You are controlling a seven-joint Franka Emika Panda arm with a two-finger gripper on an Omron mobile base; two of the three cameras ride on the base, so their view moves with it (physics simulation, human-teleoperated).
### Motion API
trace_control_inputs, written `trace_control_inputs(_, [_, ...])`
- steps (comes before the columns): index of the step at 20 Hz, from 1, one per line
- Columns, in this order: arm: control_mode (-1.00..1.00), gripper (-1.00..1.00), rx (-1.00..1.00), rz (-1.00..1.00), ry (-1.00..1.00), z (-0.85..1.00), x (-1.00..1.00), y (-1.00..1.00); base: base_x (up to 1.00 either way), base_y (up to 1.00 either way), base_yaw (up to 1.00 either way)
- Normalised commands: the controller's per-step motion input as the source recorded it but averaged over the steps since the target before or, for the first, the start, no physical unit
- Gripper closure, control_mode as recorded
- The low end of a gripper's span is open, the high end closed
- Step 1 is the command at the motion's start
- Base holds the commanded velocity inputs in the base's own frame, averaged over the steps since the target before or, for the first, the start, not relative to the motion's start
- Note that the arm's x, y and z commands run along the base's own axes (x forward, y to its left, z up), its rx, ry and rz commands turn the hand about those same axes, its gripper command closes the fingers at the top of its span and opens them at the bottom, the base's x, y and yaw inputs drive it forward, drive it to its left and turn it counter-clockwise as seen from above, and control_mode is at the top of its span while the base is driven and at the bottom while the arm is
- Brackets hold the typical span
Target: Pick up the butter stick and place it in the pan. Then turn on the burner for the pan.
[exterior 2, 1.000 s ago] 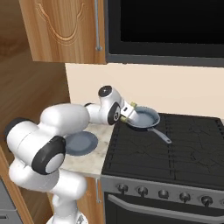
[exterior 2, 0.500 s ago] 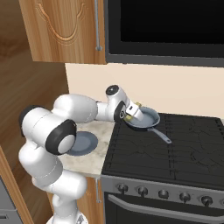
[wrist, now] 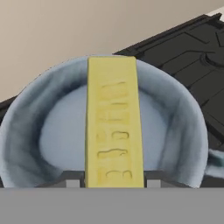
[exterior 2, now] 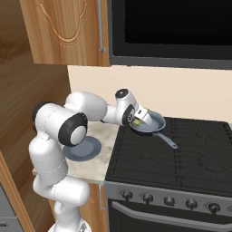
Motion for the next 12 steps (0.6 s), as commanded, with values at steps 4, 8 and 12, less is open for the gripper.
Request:
trace_control_inputs(4, [-1.0,1.0,0.0,0.0,0.01,-0.25,0.27,-0.13,0.0,0.0,0.0])
trace_control_inputs(8, [-1.0,1.0,0.01,0.0,0.0,-0.17,0.2,-0.12,0.0,0.0,0.0])
trace_control_inputs(12, [-1.0,1.0,0.01,0.0,0.0,-0.22,0.17,-0.11,0.0,0.0,0.0])
